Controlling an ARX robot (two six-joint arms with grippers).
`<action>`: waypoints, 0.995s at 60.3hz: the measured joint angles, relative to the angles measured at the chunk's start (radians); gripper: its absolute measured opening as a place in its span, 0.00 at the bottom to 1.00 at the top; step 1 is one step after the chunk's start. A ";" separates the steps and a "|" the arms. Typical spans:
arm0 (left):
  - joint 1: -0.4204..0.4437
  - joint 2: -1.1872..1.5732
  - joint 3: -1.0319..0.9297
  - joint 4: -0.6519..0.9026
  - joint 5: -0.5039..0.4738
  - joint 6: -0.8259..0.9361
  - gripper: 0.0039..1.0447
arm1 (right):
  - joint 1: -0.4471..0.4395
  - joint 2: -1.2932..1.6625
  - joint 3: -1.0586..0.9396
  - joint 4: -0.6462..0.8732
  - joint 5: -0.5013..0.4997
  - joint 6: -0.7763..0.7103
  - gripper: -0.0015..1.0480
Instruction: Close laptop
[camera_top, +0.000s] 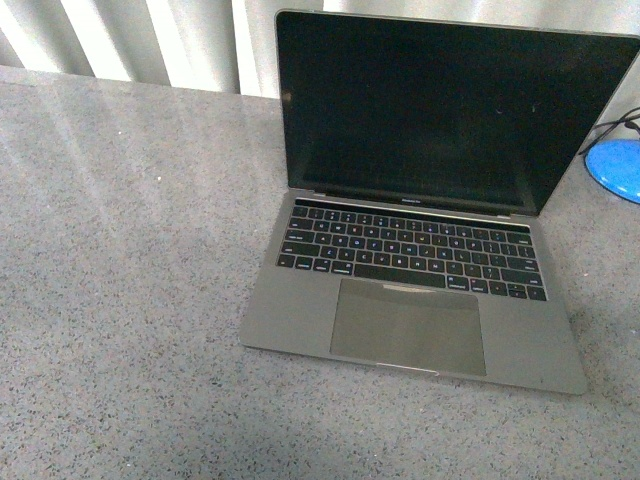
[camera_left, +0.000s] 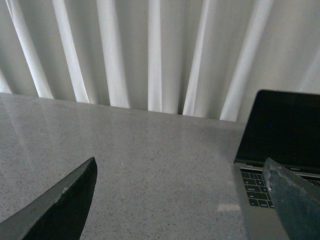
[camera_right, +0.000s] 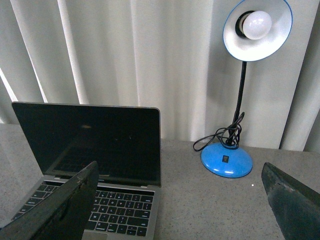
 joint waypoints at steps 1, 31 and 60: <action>0.000 0.000 0.000 0.000 0.000 0.000 0.94 | 0.000 0.002 0.001 -0.002 0.004 0.001 0.90; -0.076 0.569 0.183 0.208 -0.005 -0.087 0.94 | -0.330 0.897 0.393 -0.241 -0.128 -0.278 0.90; -0.261 1.287 0.530 0.577 0.066 0.122 0.94 | -0.243 1.368 0.838 -0.220 -0.161 -0.758 0.90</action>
